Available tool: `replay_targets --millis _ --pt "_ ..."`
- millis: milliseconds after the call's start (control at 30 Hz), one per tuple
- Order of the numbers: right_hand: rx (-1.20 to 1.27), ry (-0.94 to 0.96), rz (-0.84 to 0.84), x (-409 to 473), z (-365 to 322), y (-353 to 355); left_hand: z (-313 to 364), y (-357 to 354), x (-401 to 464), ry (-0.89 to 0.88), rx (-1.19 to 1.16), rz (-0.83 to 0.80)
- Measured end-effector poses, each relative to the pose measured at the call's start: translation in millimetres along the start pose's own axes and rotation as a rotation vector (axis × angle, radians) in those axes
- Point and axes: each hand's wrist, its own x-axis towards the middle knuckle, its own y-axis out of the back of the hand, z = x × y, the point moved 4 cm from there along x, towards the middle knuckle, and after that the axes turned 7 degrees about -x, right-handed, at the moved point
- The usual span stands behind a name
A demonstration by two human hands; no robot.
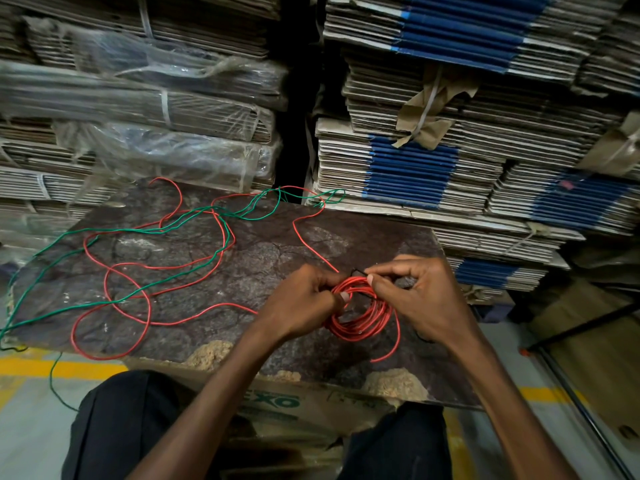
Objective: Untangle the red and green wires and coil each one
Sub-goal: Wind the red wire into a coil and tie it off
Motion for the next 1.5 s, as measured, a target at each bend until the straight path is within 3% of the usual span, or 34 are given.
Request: replay_targets --millis 367,600,733,1033,1167,1500 --pt "0.059 -0.059 0.022 1 3 -2 20 -2 -10 -0.099 0.521 0.124" --pt "0.192 -0.161 -0.051 3 8 -6 30 -11 -16 -0.142 0.818 0.155" --pt "0.395 -0.239 -0.04 2 8 -6 28 -14 -15 -0.162 0.77 0.14" --pt "0.455 -0.324 -0.153 0 16 -7 24 -11 -13 -0.152 0.772 0.162" --pt "0.459 -0.301 -0.184 1 16 -7 25 -12 -13 -0.15 0.765 0.156" --pt "0.44 -0.22 -0.074 5 5 -6 23 -11 -11 -0.138 0.705 0.154"
